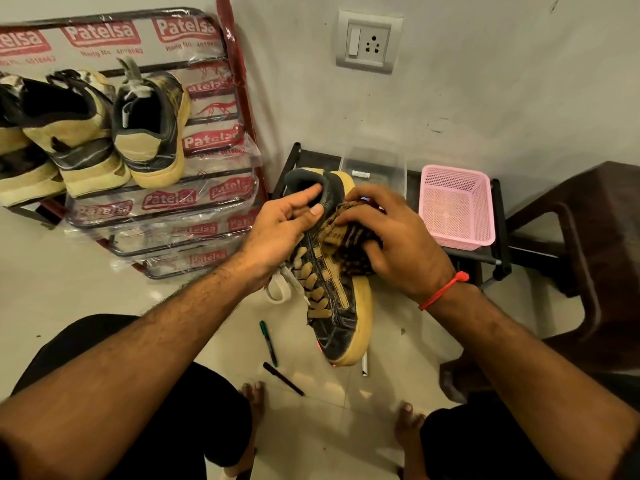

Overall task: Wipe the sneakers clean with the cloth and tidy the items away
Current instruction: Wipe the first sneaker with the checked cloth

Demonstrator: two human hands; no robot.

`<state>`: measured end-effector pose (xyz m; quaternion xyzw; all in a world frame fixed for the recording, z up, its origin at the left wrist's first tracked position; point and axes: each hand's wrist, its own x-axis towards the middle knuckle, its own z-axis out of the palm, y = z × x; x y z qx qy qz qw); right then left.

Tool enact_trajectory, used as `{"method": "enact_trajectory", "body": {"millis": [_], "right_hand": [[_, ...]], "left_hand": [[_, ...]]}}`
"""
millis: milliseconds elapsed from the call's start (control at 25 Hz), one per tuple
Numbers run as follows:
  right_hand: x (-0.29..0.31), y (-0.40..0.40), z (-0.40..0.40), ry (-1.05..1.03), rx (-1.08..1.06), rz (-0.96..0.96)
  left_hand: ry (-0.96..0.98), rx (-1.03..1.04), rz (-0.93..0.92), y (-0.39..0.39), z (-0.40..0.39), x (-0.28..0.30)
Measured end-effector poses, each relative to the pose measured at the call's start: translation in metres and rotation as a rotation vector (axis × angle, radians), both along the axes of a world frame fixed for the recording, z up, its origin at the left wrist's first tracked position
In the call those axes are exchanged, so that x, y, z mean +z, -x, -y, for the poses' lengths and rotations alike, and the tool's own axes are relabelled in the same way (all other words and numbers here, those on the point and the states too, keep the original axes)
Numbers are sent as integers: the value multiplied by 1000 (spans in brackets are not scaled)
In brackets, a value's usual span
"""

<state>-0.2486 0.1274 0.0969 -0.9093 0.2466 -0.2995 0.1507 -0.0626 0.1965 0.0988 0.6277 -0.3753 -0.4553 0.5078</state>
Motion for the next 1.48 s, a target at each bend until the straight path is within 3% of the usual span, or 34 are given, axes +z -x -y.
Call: {"method": "enact_trajectory", "body": {"millis": [80,160,480,560,800,920,1120,1480], "right_hand": [[1,2,2,199,-31,-28],[-2,1,1,185,-30,-46],[-1,3,-7,-633,206,84],[-2,-1,-6,-706,208,97],[-7,-5,-13,-596,62,9],[-8,-5,-19,-419,78,-78],[-4,-3,-17,-418,138,-193],[-5,-11,-17,-250,-53,236]], "left_hand": [[24,29,43,-2,2,-1],[40,71,46,-4,3,-1],[86,186,-53,-15,3,3],[103,223,-50,-16,3,3],[134,277,-32,-13,5,-2],[104,359,-66,-13,6,-1],[92,477,-103,-25,7,9],[99,73,40,16,-5,-6]]}}
